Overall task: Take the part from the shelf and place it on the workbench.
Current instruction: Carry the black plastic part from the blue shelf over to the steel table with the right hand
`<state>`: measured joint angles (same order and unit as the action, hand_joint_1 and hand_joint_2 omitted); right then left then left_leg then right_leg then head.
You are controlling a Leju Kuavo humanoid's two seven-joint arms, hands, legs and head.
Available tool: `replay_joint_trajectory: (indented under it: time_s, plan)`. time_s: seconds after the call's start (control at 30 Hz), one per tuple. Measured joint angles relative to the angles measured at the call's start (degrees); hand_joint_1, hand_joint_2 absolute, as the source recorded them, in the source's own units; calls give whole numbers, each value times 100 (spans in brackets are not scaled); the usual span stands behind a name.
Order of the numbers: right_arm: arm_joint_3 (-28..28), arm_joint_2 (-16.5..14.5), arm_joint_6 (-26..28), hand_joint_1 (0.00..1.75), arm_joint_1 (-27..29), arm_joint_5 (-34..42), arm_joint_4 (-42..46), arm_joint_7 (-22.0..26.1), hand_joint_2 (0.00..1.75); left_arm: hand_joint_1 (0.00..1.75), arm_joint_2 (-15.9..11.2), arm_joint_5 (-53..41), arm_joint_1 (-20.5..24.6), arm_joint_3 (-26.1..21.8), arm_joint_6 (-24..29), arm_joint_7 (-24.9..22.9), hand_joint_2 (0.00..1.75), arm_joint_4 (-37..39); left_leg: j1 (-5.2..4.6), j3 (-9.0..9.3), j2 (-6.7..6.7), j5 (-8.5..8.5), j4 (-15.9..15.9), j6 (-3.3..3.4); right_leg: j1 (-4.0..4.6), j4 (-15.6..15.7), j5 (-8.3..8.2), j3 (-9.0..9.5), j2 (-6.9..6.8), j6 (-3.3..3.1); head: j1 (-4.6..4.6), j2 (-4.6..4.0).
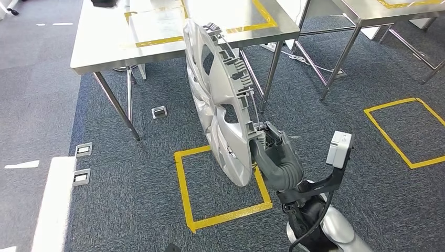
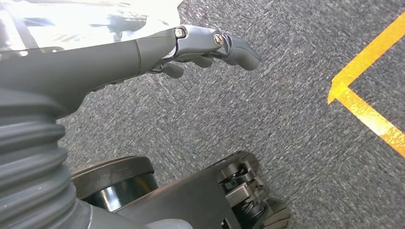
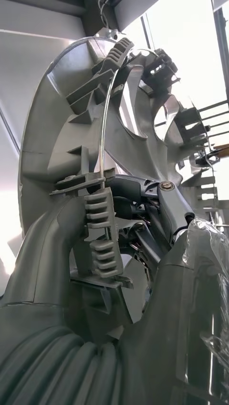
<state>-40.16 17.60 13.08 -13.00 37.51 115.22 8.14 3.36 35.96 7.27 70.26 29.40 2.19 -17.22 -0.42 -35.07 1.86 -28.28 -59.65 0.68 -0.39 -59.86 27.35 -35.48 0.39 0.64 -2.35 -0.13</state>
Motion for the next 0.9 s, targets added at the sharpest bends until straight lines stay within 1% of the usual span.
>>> replay_joint_trajectory:
  time_s: [0.13,0.47,0.7,0.77,0.83,0.87,0.9]
  plan:
    - [-64,-12,15,175,-175,-1,-84,-30,175,0,-2,-11,6,3,-25,-42,175,0,6,8,-1,1,14,-35,6,-1,4,3,-1,-16,-1,0]
    - [-232,-40,62,175,-446,-1,-254,-90,175,0,-7,48,11,3,-123,-132,175,0,2,8,-1,-1,9,-36,2,11,2,18,-3,-11,-3,0]
    - [-338,-42,101,175,-501,-1,-317,-95,175,0,-35,58,12,3,-144,-141,175,0,-21,0,1,-28,-30,7,-21,23,-4,27,-2,27,-1,0]
    - [-361,-43,107,175,-526,-1,-328,-95,175,0,-40,55,18,3,-155,-151,175,0,-29,5,1,-30,-21,33,-28,47,-7,43,-1,56,1,0]
    - [-370,-45,110,175,-537,-1,-332,-95,175,0,-40,51,25,3,-166,-157,175,-2,3,60,-4,-6,58,70,-20,47,10,65,-4,95,-1,0]
    - [-373,-46,111,175,-548,-1,-333,-95,175,0,-40,50,31,3,-170,-157,175,-3,27,100,-7,5,103,88,-16,-52,68,28,-5,116,-7,0]
    - [-379,-46,112,175,-563,-1,-336,-95,175,0,-39,49,36,4,-174,-158,175,-4,49,137,-10,10,134,98,-17,-270,175,-76,-7,133,-14,0]
